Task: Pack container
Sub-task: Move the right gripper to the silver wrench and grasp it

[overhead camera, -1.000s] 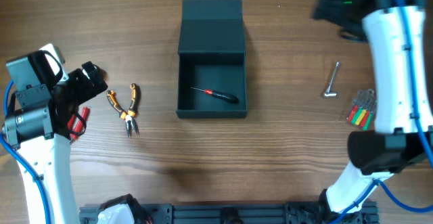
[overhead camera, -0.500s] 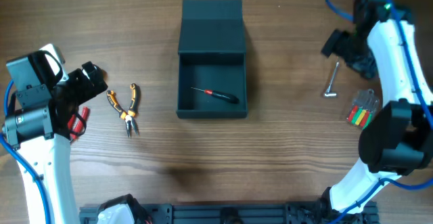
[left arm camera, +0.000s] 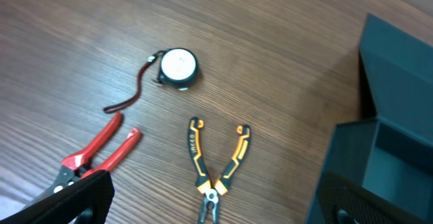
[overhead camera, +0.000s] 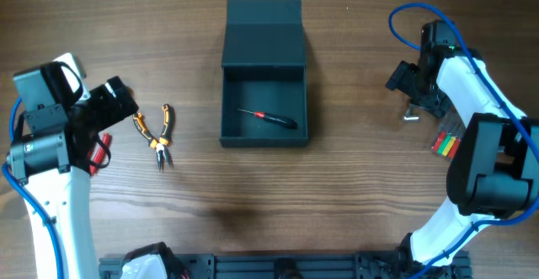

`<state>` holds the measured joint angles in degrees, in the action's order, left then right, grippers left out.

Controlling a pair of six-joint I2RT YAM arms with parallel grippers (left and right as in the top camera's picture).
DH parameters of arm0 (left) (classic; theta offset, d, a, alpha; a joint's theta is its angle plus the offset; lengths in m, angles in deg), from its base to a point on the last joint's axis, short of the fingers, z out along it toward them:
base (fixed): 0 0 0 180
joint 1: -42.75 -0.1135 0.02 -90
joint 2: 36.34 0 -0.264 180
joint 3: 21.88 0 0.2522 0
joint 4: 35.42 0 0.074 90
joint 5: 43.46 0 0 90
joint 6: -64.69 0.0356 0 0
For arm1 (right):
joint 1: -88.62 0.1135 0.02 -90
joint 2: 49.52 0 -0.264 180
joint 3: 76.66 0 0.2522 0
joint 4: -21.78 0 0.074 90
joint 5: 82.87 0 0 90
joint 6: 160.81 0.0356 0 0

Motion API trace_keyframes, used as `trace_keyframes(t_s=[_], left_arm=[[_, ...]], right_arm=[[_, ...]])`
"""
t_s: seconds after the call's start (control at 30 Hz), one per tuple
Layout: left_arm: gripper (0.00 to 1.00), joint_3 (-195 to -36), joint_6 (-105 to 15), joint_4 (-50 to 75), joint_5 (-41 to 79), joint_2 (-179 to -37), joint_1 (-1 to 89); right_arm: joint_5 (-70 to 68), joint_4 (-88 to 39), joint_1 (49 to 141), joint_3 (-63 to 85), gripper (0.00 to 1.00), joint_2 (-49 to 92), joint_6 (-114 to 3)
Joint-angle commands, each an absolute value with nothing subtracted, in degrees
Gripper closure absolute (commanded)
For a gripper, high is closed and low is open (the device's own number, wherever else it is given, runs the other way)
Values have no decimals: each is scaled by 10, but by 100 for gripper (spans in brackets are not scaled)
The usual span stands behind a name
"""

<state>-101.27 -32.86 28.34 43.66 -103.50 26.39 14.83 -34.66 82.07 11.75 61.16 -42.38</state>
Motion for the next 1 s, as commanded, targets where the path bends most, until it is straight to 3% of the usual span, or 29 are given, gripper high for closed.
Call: trace_keyframes(t_s=[0.0, 0.6, 0.77, 0.97], left_arm=[[0, -1024, -315, 283, 429, -1027, 286], [0, -1024, -315, 283, 429, -1027, 291], [0, -1024, -315, 283, 429, -1027, 291], [0, -1024, -315, 283, 429, -1027, 291]], right_arm=[[145, -318, 822, 93, 1, 617, -429], [126, -278, 822, 86, 2, 683, -440], [123, -277, 822, 86, 9, 685, -440], [111, -276, 822, 86, 30, 685, -439]])
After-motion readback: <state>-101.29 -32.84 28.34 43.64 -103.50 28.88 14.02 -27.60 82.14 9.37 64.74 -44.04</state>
